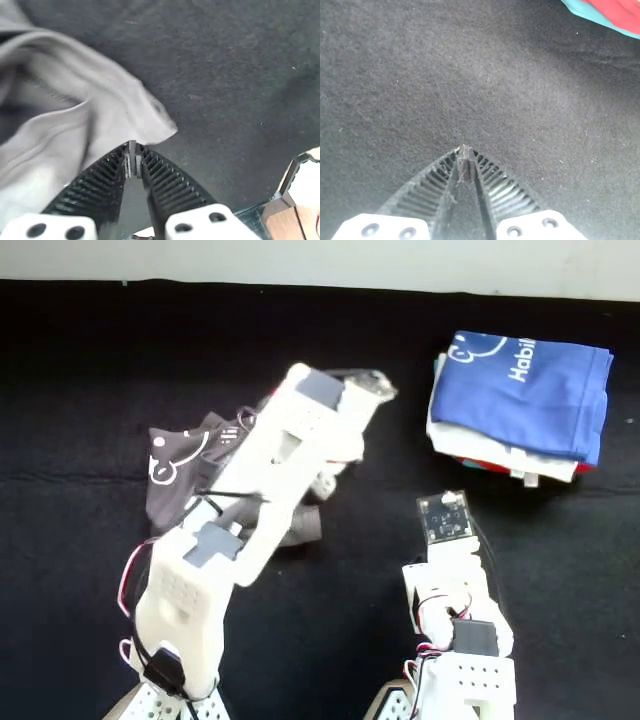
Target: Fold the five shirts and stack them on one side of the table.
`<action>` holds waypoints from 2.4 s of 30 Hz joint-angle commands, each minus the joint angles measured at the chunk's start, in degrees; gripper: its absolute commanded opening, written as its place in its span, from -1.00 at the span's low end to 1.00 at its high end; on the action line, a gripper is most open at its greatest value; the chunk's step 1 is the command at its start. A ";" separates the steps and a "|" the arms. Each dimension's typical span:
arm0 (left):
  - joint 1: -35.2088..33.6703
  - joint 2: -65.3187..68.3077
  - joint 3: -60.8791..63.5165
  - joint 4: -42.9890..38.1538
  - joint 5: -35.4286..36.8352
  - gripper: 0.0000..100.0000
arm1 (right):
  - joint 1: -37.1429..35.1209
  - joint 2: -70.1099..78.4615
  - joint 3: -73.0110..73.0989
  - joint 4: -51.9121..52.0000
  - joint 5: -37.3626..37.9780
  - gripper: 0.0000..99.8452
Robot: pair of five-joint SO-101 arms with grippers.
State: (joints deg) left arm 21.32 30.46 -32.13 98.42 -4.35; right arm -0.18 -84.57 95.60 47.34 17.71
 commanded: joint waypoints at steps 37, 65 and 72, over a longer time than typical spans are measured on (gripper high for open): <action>6.73 -4.70 3.91 -1.49 -0.09 -0.98 | 0.57 -0.66 5.41 0.31 0.00 -0.99; 10.51 1.54 14.73 -7.65 -2.20 -0.98 | 0.57 -0.66 5.41 0.31 0.00 -0.99; 11.91 -7.87 8.31 -3.08 -2.29 -0.98 | 0.57 -0.66 5.41 0.31 0.00 -0.99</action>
State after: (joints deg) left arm 33.71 29.93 -19.03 92.62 -7.08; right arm -0.18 -84.57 95.60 47.34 17.71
